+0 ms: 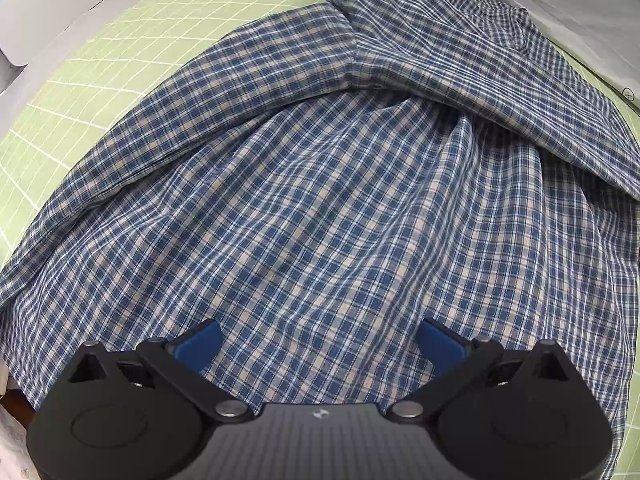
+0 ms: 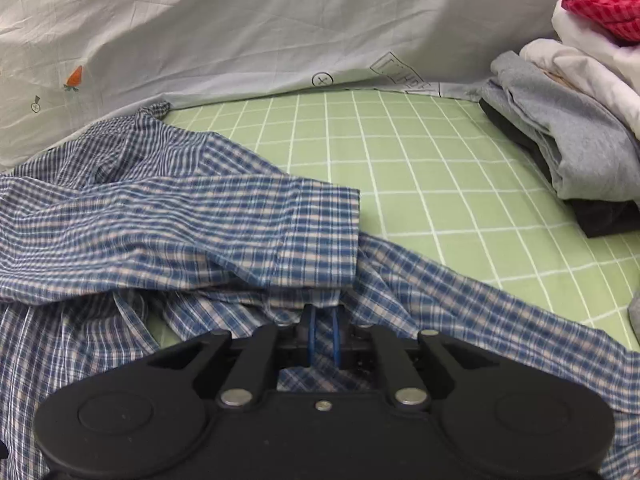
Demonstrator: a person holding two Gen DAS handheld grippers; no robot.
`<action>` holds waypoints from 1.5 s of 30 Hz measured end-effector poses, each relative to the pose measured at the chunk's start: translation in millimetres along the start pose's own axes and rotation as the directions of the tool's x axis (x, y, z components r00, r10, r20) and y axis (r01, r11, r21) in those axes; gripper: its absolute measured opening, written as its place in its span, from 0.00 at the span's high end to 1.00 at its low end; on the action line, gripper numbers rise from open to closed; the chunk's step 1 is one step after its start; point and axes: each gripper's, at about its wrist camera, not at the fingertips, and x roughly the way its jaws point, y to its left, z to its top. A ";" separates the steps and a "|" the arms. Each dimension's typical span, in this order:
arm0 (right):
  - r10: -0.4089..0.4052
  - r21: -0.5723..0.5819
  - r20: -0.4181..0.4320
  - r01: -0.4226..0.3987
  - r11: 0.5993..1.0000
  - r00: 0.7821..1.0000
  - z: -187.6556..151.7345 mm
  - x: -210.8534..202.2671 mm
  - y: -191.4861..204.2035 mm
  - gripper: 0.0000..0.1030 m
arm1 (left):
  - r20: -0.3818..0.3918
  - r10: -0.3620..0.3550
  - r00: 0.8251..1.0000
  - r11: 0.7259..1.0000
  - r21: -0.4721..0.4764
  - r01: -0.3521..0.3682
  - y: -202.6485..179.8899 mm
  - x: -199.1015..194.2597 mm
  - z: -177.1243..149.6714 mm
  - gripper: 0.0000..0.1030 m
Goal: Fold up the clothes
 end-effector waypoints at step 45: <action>0.181 0.085 0.079 -0.187 0.979 0.980 -167.5 -122.8 461.8 0.12 | 0.134 -0.183 0.974 0.897 0.429 0.109 338.5 -16.5 42.7 0.00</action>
